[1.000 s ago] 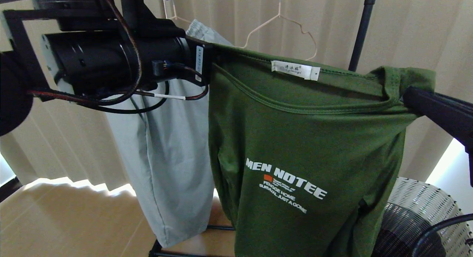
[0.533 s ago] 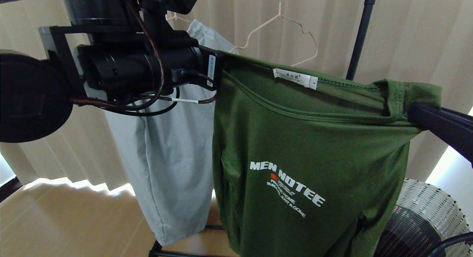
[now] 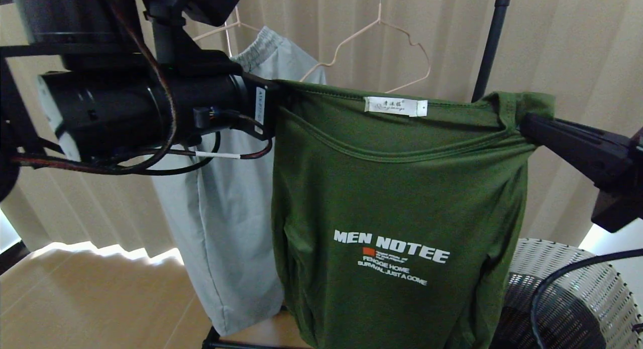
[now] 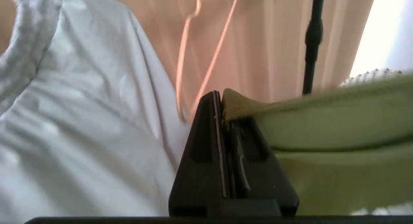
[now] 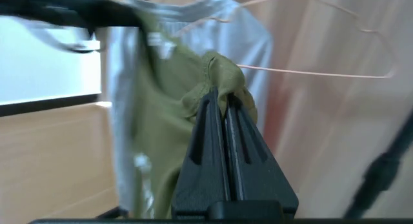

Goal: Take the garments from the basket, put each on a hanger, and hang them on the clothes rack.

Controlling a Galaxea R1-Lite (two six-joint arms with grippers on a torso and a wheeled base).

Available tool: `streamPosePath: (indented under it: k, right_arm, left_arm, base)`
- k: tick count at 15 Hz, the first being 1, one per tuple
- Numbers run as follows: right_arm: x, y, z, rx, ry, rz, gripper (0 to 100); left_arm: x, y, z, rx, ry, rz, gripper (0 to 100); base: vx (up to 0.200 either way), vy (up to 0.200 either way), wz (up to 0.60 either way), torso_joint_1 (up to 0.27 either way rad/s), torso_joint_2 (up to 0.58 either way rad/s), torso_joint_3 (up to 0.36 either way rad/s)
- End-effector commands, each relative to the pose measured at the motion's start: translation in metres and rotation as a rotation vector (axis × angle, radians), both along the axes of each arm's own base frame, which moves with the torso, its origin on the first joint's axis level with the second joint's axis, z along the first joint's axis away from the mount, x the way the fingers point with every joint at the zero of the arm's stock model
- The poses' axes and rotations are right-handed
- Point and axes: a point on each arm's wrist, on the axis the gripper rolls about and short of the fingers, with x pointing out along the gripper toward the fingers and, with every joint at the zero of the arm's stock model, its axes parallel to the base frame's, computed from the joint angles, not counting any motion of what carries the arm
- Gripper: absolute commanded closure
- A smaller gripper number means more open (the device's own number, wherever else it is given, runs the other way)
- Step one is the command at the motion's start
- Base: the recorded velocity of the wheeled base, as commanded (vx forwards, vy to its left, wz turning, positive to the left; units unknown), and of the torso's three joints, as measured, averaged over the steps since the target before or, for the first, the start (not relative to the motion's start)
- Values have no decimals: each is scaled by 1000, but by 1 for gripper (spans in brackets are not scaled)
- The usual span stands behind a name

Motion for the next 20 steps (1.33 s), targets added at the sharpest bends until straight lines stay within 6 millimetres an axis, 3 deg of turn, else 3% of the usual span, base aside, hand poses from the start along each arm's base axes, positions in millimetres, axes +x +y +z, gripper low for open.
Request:
streamPosePath:
  k: [1,5,7,17,18,20]
  right_arm:
    - [28,8,-1,-14,30,-23,100]
    - [49,8,5,-10,30,-58,100]
    - [49,8,5,-9,28,-58,100]
    - [47,7,0,-13,29,-55,100]
    - [46,8,-1,-14,30,-52,0]
    - [44,8,-6,-18,44,-44,0]
  left_arm:
    - [-24,17,2,-12,-5,-2,100]
    - [-48,33,0,-38,6,-46,100]
    - [-54,37,1,-44,-3,-52,100]
    - [-53,36,0,-21,-17,-50,100]
    - [-53,36,0,-21,-17,-50,100]
    - [-52,37,0,-2,-28,-45,100]
  base:
    - [0,0,0,0,0,0]
    - [0,0,0,0,0,0]
    - [0,0,0,0,0,0]
    - [0,0,0,0,0,0]
    - [0,0,0,0,0,0]
    - [0,0,0,0,0,0]
